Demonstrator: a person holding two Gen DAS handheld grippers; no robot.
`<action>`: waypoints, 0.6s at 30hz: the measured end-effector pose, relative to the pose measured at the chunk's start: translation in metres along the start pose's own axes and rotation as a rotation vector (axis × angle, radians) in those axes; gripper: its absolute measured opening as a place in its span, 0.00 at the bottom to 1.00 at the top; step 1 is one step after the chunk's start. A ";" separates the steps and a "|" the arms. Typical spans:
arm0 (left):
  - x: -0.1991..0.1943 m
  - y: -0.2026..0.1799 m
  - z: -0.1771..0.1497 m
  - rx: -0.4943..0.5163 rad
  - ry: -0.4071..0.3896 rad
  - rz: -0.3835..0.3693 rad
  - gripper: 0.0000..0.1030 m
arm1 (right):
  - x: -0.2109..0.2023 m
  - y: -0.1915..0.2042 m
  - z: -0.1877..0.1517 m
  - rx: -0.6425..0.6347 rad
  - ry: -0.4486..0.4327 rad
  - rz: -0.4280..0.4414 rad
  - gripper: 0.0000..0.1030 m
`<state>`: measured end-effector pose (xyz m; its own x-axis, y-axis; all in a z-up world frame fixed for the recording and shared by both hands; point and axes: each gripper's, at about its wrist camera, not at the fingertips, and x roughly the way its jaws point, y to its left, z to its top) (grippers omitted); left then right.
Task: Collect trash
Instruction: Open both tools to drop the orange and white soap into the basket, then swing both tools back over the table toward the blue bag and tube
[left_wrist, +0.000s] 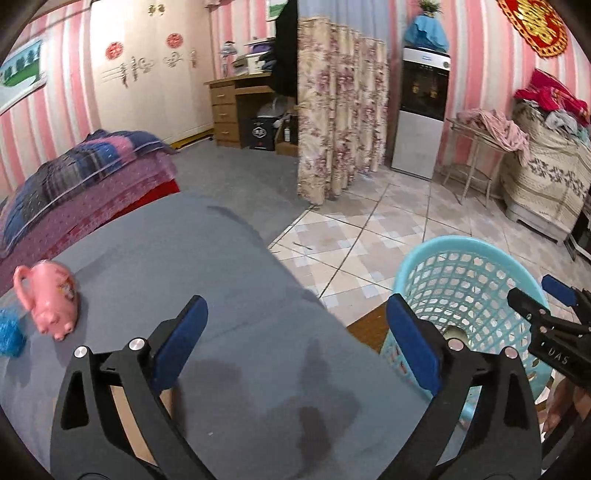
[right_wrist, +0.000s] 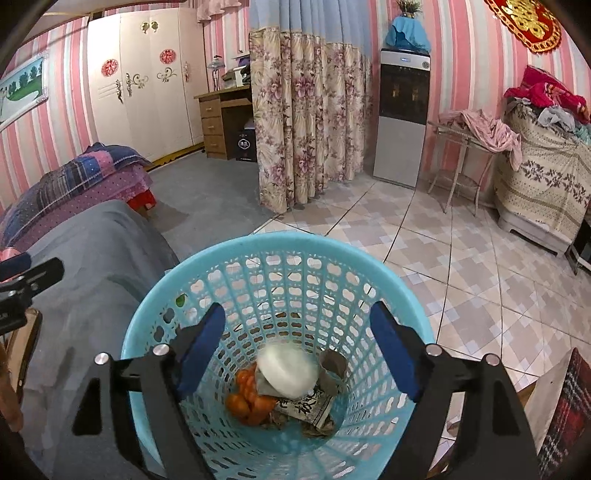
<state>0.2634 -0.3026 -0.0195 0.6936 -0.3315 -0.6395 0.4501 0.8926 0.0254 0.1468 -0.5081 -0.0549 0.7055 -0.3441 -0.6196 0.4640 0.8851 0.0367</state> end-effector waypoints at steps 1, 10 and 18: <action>-0.001 0.002 -0.001 -0.001 0.000 0.004 0.91 | -0.001 0.002 0.000 -0.004 -0.005 -0.006 0.80; -0.023 0.028 -0.008 -0.052 -0.035 0.040 0.93 | -0.011 0.004 0.007 -0.009 -0.038 -0.021 0.91; -0.038 0.051 -0.013 -0.068 -0.053 0.088 0.94 | -0.012 0.007 0.010 -0.028 -0.032 -0.021 0.91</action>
<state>0.2524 -0.2400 -0.0040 0.7584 -0.2653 -0.5954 0.3486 0.9369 0.0266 0.1472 -0.5013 -0.0394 0.7126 -0.3726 -0.5944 0.4645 0.8856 0.0018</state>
